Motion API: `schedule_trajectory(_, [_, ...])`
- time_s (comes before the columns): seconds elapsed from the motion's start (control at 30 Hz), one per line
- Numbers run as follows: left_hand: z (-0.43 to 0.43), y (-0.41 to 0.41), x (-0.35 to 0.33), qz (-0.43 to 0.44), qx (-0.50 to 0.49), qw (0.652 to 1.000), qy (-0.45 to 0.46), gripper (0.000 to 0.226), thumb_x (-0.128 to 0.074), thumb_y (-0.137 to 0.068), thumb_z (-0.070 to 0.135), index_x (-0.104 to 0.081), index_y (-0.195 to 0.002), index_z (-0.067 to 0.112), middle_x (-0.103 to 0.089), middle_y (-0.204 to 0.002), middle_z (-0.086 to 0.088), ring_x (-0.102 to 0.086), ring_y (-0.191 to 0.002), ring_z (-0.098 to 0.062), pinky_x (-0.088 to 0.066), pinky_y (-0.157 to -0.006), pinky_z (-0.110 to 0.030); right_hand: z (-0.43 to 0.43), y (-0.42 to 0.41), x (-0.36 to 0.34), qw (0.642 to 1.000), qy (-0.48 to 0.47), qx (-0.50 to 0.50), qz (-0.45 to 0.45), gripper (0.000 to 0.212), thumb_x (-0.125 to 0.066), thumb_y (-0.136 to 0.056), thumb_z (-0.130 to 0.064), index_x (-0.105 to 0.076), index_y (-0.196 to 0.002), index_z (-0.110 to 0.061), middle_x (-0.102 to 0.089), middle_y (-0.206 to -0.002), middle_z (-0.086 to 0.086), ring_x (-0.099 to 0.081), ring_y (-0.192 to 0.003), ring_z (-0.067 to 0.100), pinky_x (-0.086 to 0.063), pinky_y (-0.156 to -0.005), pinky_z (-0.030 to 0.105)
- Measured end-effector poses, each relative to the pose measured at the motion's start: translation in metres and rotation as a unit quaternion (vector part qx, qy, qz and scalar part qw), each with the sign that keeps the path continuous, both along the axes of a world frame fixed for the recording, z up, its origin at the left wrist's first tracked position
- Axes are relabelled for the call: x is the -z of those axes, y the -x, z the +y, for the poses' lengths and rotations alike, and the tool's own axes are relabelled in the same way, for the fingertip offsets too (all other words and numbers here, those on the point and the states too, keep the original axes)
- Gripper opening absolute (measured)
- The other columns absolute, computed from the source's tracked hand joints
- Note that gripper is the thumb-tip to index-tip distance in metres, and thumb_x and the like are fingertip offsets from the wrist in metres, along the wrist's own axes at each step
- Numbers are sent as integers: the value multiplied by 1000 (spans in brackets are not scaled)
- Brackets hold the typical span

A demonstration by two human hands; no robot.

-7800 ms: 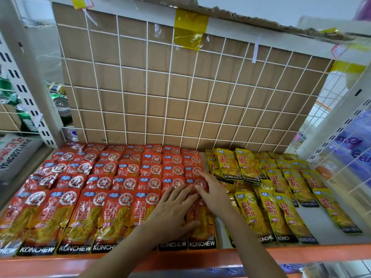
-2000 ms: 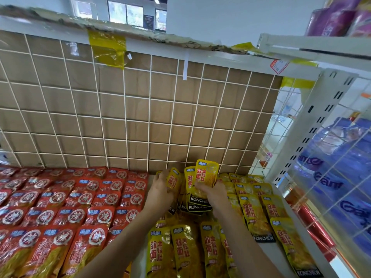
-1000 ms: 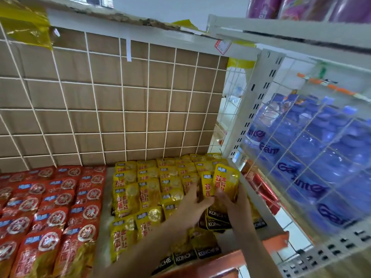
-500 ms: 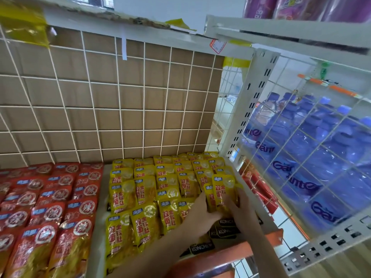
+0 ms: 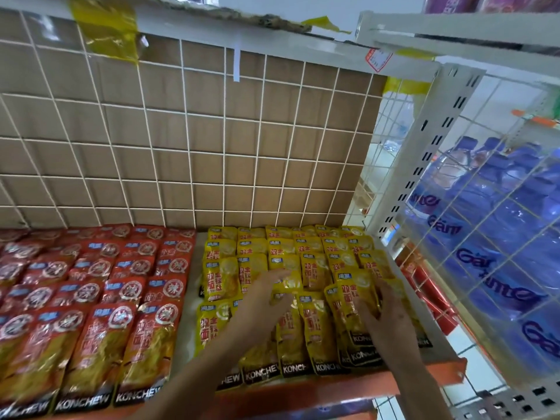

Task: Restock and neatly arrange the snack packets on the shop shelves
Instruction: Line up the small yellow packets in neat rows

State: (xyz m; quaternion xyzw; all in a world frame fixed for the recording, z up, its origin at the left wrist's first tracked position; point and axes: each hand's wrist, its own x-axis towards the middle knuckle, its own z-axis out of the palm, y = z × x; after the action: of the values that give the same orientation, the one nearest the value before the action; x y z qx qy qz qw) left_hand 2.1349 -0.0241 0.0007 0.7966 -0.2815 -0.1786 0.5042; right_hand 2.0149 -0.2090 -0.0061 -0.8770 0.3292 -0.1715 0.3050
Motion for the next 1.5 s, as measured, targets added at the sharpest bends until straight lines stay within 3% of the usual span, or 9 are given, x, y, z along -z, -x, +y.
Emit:
schedule_trajectory(0.17, [31,-19,2,-54,-75,996,3,34,-56,-92,24,-51,-125,30,-47,-130,15,-45,-117,-3,-37,-86,-12,3,-4,-2,997,76,-3,19,55,-64,-85,-27,-44,-133,-12,-49,-128,11,-49,-114,31,-41,-88,37])
schedule_trajectory(0.33, [65,-33,8,-79,-120,989,-18,36,-57,-91,22,-52,-127,23,-51,-125,10,-47,-117,-8,-38,-88,-22,6,-13,-7,985,168,-21,-7,49,-56,-81,-39,-56,-120,-8,-55,-126,15,-51,-112,39,-43,-89,50])
schedule_trajectory(0.47, [84,-28,14,-80,-131,988,-31,36,-57,-91,17,-52,-127,21,-50,-124,6,-49,-103,-2,-39,-74,-4,22,-27,-10,982,181,-46,-37,38,-69,-79,-23,-60,-113,-8,-59,-118,15,-55,-110,39,-41,-88,54])
schedule_trajectory(0.6, [95,-18,19,-147,-118,979,-80,38,-58,-90,13,-53,-126,21,-48,-121,9,-49,-111,-10,-37,-88,-13,46,-43,-11,980,160,-107,-58,39,-55,-77,-32,-63,-107,-9,-63,-109,12,-60,-101,36,-49,-83,50])
schedule_trajectory(0.7, [97,-17,21,-176,-92,974,-110,35,-60,-89,18,-55,-123,27,-48,-125,10,-47,-113,-5,-32,-88,-8,65,-58,-7,971,186,-147,-21,39,-52,-82,-34,-63,-113,-14,-63,-116,7,-59,-110,30,-45,-90,44])
schedule_trajectory(0.8, [98,-21,20,-189,-85,970,-131,37,-58,-90,20,-54,-126,23,-48,-132,4,-44,-123,-12,-32,-96,-17,81,-73,-3,962,180,-203,40,40,-46,-94,-36,-48,-131,-21,-48,-135,-2,-42,-128,18,-33,-106,35])
schedule_trajectory(0.93, [95,-35,18,-220,-89,954,-183,42,-54,-92,21,-48,-133,16,-46,-136,-1,-40,-125,-17,-30,-102,-26,101,-97,-1,946,181,-257,77,44,-39,-97,-38,-37,-139,-25,-40,-140,-8,-32,-133,11,-25,-108,28])
schedule_trajectory(1.17, [83,-60,15,-235,-50,934,-265,51,-48,-94,32,-34,-141,17,-36,-143,0,-30,-133,-16,-27,-110,-31,116,-152,-3,951,166,-250,79,36,-47,-95,-32,-51,-128,-20,-54,-125,-1,-53,-113,17,-43,-87,30])
schedule_trajectory(1.5, [80,-68,12,-242,-5,915,-322,53,-42,-95,42,-29,-143,24,-22,-151,4,-21,-138,-17,-19,-114,-34,113,-200,-6,956,71,-250,134,16,-59,-86,-19,-66,-96,-10,-66,-101,6,-60,-94,22,-47,-74,31])
